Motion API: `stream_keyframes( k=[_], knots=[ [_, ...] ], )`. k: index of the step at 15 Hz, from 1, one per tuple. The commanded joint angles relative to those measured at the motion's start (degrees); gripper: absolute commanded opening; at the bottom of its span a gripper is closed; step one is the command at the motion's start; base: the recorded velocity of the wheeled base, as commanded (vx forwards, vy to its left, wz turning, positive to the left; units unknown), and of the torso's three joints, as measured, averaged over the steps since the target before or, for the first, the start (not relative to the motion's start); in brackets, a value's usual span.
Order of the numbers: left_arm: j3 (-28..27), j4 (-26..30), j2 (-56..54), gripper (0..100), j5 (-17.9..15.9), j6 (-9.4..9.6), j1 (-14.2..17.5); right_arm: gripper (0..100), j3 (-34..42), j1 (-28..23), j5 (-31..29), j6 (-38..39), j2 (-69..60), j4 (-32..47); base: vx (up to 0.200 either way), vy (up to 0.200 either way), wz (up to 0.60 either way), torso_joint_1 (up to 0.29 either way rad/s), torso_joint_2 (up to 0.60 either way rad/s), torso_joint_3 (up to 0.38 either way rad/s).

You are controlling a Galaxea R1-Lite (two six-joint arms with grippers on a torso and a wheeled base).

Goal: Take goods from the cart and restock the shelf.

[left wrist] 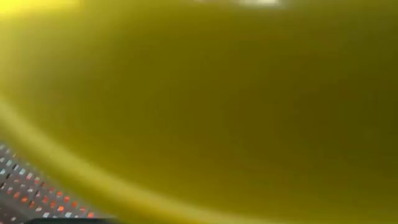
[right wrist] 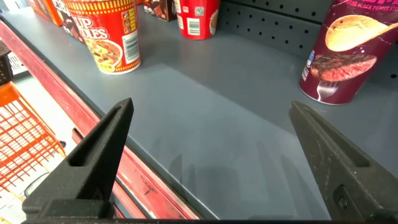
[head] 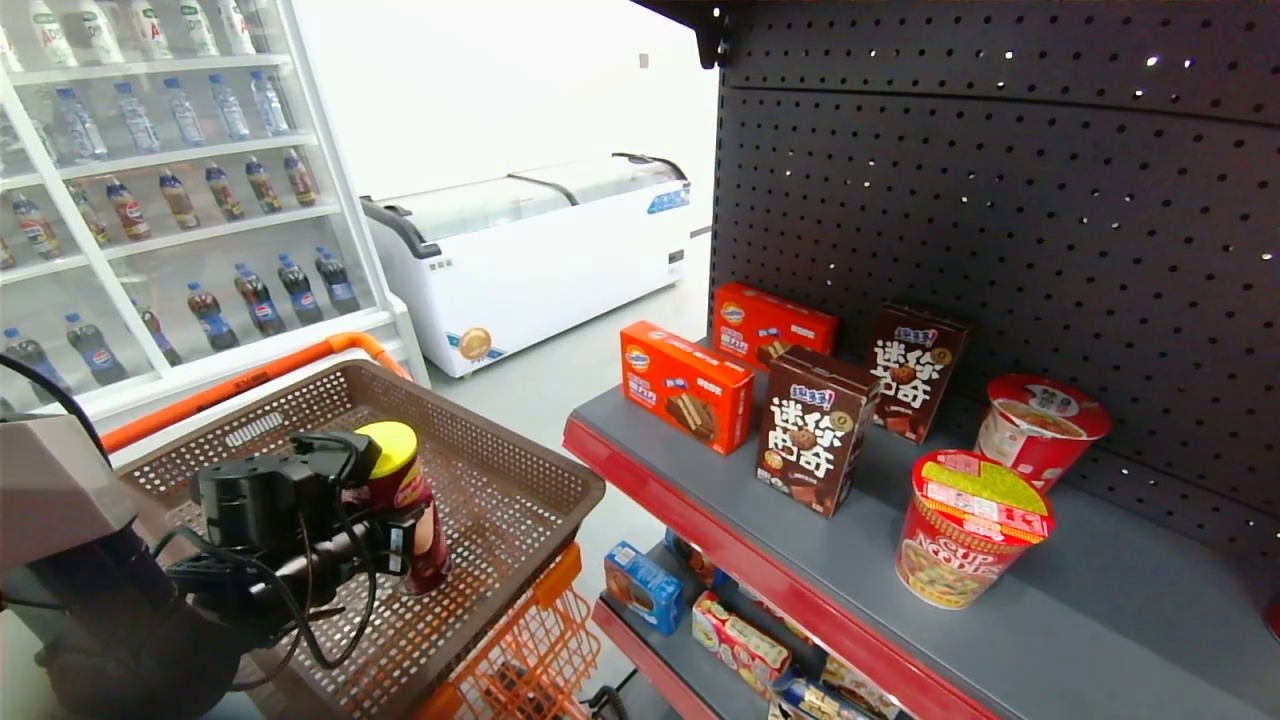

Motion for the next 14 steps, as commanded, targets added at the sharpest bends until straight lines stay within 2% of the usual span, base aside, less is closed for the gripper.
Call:
stream_keyframes(
  k=[1, 4, 7, 8, 9, 12, 14],
  knots=[
    [-0.1, 0.9, -0.5, 0, 1.7, -0.27, -0.6, 100, 0.0, 0.0, 0.0, 0.0, 0.0, 0.0, 0.000, 0.000, 0.00, 0.000, 0.00, 0.000],
    [-0.6, 2.4, -4.0, 0, 1.6, -1.06, -0.3, 100, 0.0, 0.0, 0.0, 0.0, 0.0, 0.0, 0.000, 0.000, 0.00, 0.000, 0.00, 0.000],
    [-3.9, 8.8, -8.3, 0, 1.3, -2.65, -0.6, 100, 0.0, 0.0, 0.0, 0.0, 0.0, 0.0, 0.000, 0.000, 0.00, 0.000, 0.00, 0.000],
    [-6.9, 13.4, -10.8, 0, 1.2, -3.17, -0.6, 100, 0.0, 0.0, 0.0, 0.0, 0.0, 0.0, 0.000, 0.000, 0.00, 0.000, 0.00, 0.000],
    [-7.5, 15.9, -12.2, 0, 0.8, -3.17, -0.7, 100, 0.0, 0.0, 0.0, 0.0, 0.0, 0.0, 0.000, 0.000, 0.00, 0.000, 0.00, 0.000],
    [-7.3, 21.5, -16.4, 0, -6.1, -3.09, -1.2, 100, 0.0, 0.0, 0.0, 0.0, 0.0, 0.0, 0.000, 0.000, 0.00, 0.000, 0.00, 0.000],
    [-7.9, 22.0, -20.7, 0, -6.3, -3.09, -2.8, 100, 0.0, 0.0, 0.0, 0.0, 0.0, 0.0, 0.000, 0.000, 0.00, 0.000, 0.00, 0.000]
  ],
)
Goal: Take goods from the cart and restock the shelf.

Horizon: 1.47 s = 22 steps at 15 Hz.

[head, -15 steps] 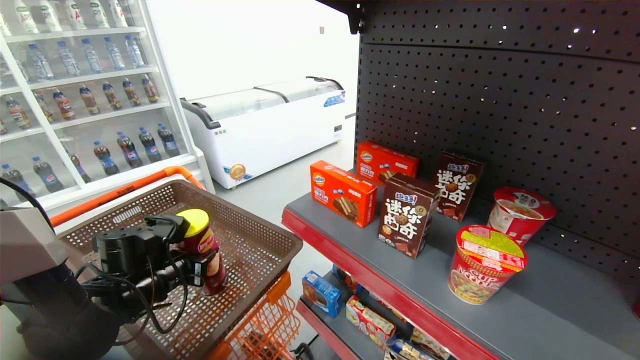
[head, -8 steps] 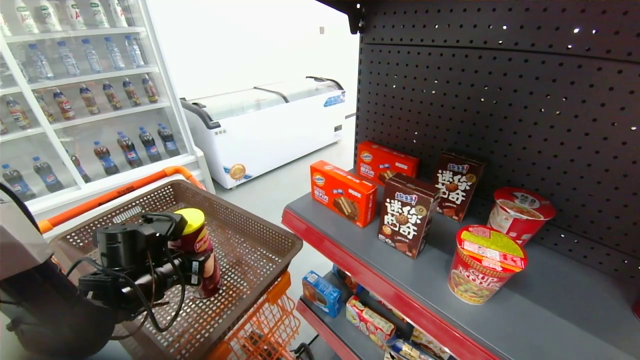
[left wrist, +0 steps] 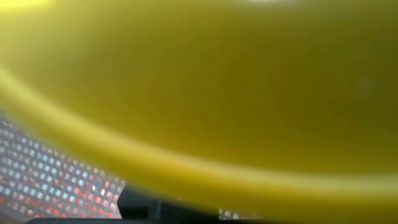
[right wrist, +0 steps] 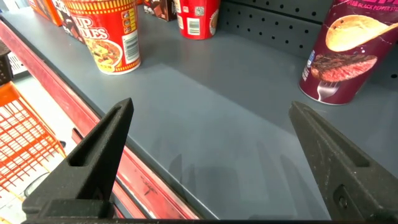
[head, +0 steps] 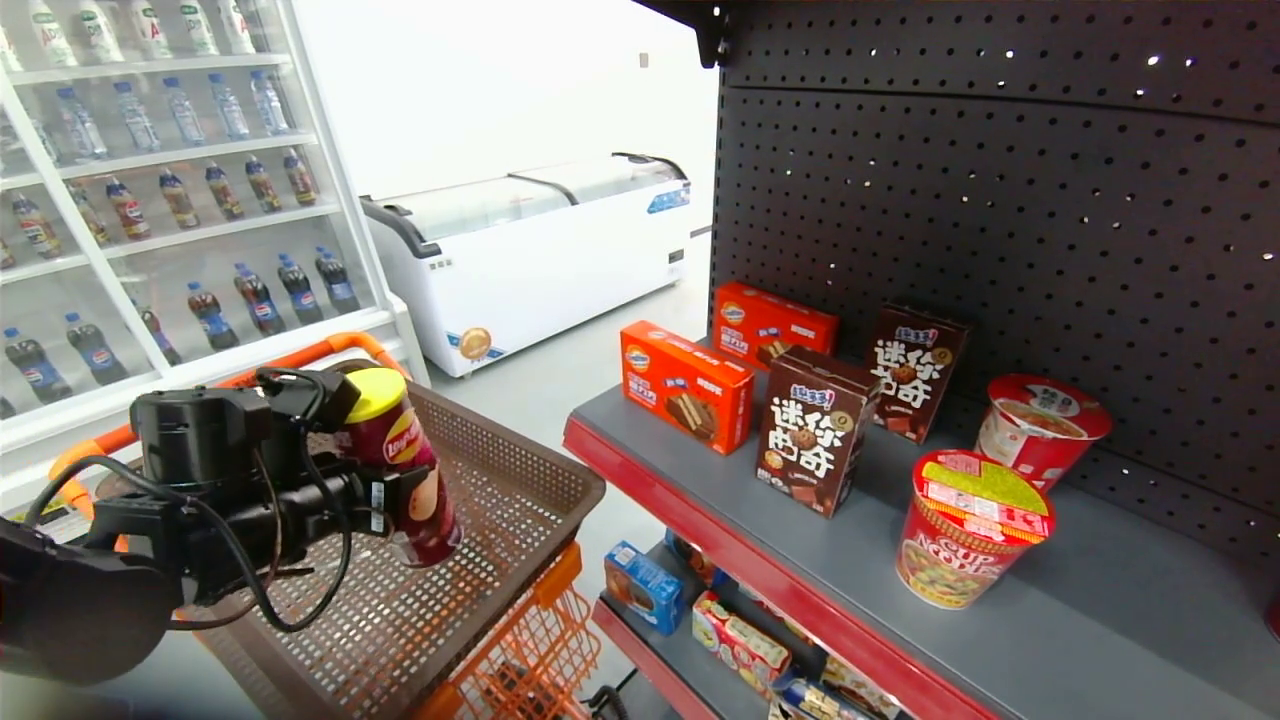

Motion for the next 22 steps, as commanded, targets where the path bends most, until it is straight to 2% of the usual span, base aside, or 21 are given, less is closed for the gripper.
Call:
stream_keyframes(
  k=[1, 2, 4, 7, 8, 9, 11, 12, 13, 15, 18, 19, 22],
  knots=[
    [-0.4, 0.1, -5.6, 0, -0.1, 0.10, -1.4, 100, 0.0, 0.0, 0.0, 0.0, 0.0, 0.0, 0.000, 0.000, 0.00, 0.000, 0.00, 0.000],
    [0.7, 1.5, -9.0, 0, -0.4, 0.01, -1.7, 100, 0.0, 0.0, 0.0, 0.0, 0.0, 0.0, 0.000, 0.000, 0.00, 0.000, 0.00, 0.000],
    [-0.1, 8.2, -13.7, 0, -1.8, -0.25, -3.0, 100, 0.0, 0.0, 0.0, 0.0, 0.0, 0.0, 0.000, 0.000, 0.00, 0.000, 0.00, 0.000],
    [-0.7, 16.1, -22.5, 0, -9.1, -0.25, -7.4, 100, 0.0, 0.0, 0.0, 0.0, 0.0, 0.0, 0.000, 0.000, 0.00, 0.000, 0.00, 0.000],
    [-0.7, 16.4, -22.8, 0, -9.5, -0.34, -7.7, 100, 0.0, 0.0, 0.0, 0.0, 0.0, 0.0, 0.000, 0.000, 0.00, 0.000, 0.00, 0.000],
    [-0.3, 18.5, -26.8, 0, -11.5, -0.25, -10.5, 100, 0.0, 0.0, 0.0, 0.0, 0.0, 0.0, 0.000, 0.000, 0.00, 0.000, 0.00, 0.000],
    [-0.1, 18.1, -27.3, 0, -11.7, -0.96, -13.8, 100, 0.0, 0.0, 0.0, 0.0, 0.0, 0.0, 0.000, 0.000, 0.00, 0.000, 0.00, 0.000],
    [-0.1, 16.0, -27.4, 0, -12.1, -2.71, -17.0, 100, 0.0, 0.0, 0.0, 0.0, 0.0, 0.0, 0.000, 0.000, 0.00, 0.000, 0.00, 0.000],
    [0.3, 13.2, -28.3, 0, -12.8, -3.68, -18.9, 100, 0.0, 0.0, 0.0, 0.0, 0.0, 0.0, 0.000, 0.000, 0.00, 0.000, 0.00, 0.000],
    [1.0, 13.2, -32.6, 0, -12.8, -4.12, -21.2, 100, 0.0, 0.0, 0.0, 0.0, 0.0, 0.0, 0.000, 0.000, 0.00, 0.000, 0.00, 0.000],
    [5.1, 14.3, -37.0, 0, -12.8, -4.03, -22.1, 100, 0.0, 0.0, 0.0, 0.0, 0.0, 0.0, 0.000, 0.000, 0.00, 0.000, 0.00, 0.000],
    [6.2, 17.3, -39.4, 0, -12.8, -3.94, -23.5, 100, 0.0, 0.0, 0.0, 0.0, 0.0, 0.0, 0.000, 0.000, 0.00, 0.000, 0.00, 0.000],
    [6.0, 32.1, -48.4, 0, -12.6, -3.59, -24.2, 100, 0.0, 0.0, 0.0, 0.0, 0.0, 0.0, 0.000, 0.000, 0.00, 0.000, 0.00, 0.000]
  ],
)
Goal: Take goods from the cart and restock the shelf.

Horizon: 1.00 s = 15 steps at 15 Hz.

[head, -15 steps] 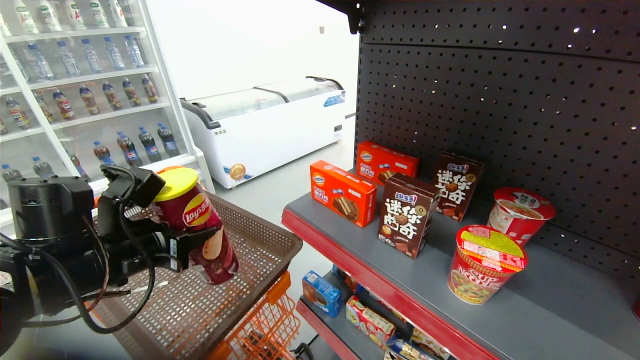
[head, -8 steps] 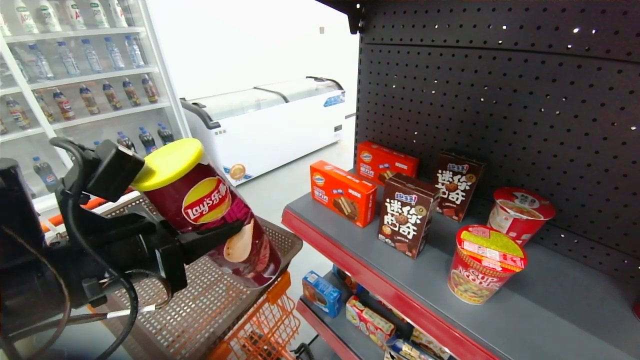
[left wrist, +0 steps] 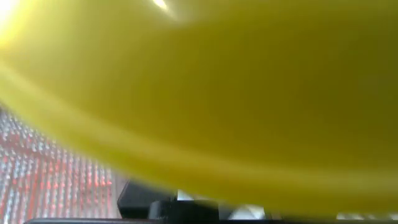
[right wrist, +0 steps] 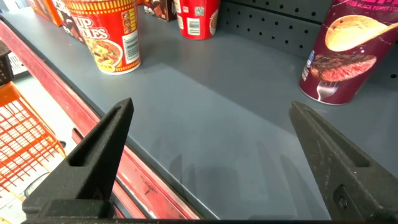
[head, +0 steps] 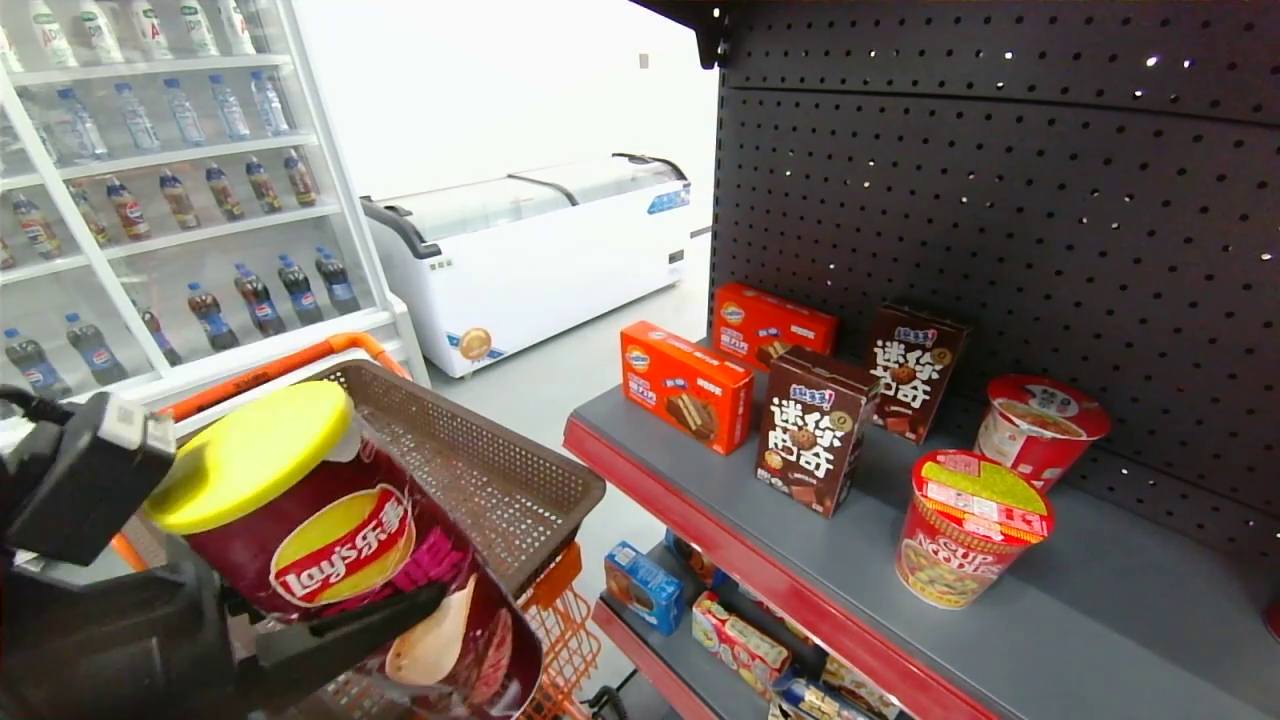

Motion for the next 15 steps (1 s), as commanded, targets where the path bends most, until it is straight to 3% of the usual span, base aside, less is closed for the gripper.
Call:
stream_keyframes(
  k=[1, 4, 8, 15],
  knots=[
    [0.8, 7.7, -10.5, 0, -0.1, 0.14, -0.6, 100, 0.0, 0.0, 0.0, 0.0, 0.0, 0.0, 0.000, 0.000, 0.00, 0.000, 0.00, 0.000],
    [2.0, 11.5, -16.6, 0, -0.4, 0.05, -0.7, 100, 0.0, 0.0, 0.0, 0.0, 0.0, 0.0, 0.000, 0.000, 0.00, 0.000, 0.00, 0.000],
    [4.5, 11.5, -19.3, 0, -0.1, 0.05, -2.3, 100, 0.0, 0.0, 0.0, 0.0, 0.0, 0.0, 0.000, 0.000, 0.00, 0.000, 0.00, 0.000],
    [4.7, 11.5, -18.6, 0, -0.7, -0.04, -2.3, 100, 0.0, 0.0, 0.0, 0.0, 0.0, 0.0, 0.000, 0.000, 0.00, 0.000, 0.00, 0.000]
  ],
)
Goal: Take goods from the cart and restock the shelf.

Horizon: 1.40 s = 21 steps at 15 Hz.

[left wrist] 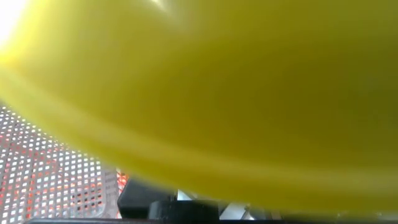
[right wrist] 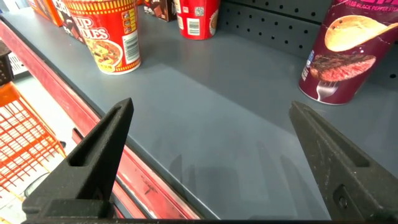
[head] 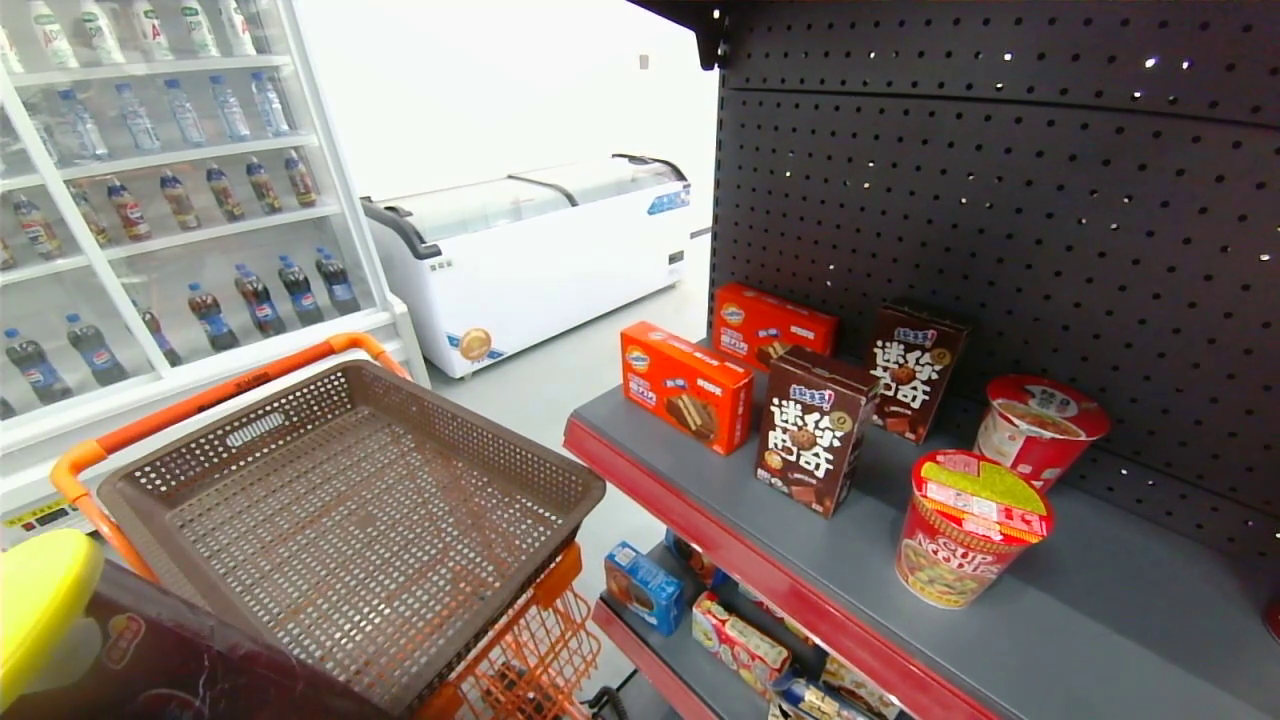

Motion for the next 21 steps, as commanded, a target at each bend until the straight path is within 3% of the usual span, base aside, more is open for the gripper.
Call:
stream_keyframes(
  k=[1, 21],
  knots=[
    [0.2, 0.0, 0.5, 0, -0.1, -0.04, 0.0, 100, 0.0, 0.0, 0.0, 0.0, 0.0, 0.0, 0.000, 0.000, 0.00, 0.000, 0.00, 0.000],
    [0.9, -0.1, 3.5, 0, -1.0, -0.21, -0.9, 100, 0.0, 0.0, 0.0, 0.0, 0.0, 0.0, 0.000, 0.000, -0.57, 0.002, 0.00, 0.002]
  ],
)
